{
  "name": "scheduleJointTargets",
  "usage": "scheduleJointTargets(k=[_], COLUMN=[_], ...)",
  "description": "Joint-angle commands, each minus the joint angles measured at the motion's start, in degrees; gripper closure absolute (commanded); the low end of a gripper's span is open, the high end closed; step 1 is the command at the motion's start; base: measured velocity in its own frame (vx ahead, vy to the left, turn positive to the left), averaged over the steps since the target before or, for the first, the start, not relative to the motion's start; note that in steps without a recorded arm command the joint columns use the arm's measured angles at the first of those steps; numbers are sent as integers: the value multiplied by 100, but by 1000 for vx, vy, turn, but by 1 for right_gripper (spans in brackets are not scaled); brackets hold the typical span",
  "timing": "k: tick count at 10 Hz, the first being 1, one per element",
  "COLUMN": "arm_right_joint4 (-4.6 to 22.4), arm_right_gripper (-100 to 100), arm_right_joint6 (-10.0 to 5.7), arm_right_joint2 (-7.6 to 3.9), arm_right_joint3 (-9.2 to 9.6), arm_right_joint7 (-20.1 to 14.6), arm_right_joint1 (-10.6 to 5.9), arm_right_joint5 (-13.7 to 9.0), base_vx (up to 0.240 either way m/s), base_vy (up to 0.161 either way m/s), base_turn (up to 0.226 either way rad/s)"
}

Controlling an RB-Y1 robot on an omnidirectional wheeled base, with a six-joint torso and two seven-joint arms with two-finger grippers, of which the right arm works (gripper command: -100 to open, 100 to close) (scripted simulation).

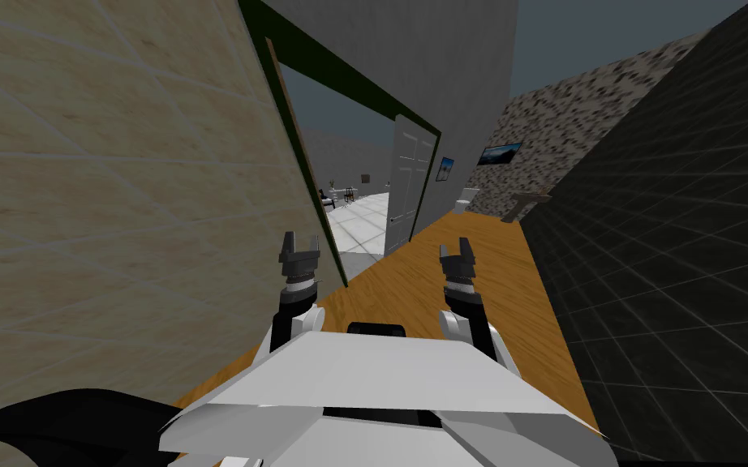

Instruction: Push the door open

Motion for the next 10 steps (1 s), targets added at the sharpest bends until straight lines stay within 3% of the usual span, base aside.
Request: scheduleJointTargets(k=[1, 10], arm_right_joint4=[194, 1239], arm_right_gripper=[-100, -100], arm_right_joint6=[-53, -342], arm_right_joint2=[-68, -315], arm_right_joint3=[11, 70], arm_right_joint7=[-29, -184], arm_right_joint1=[-76, -484], arm_right_joint5=[34, 219], base_vx=[72, 120], base_vy=[-35, -48], base_turn=[54, 48])
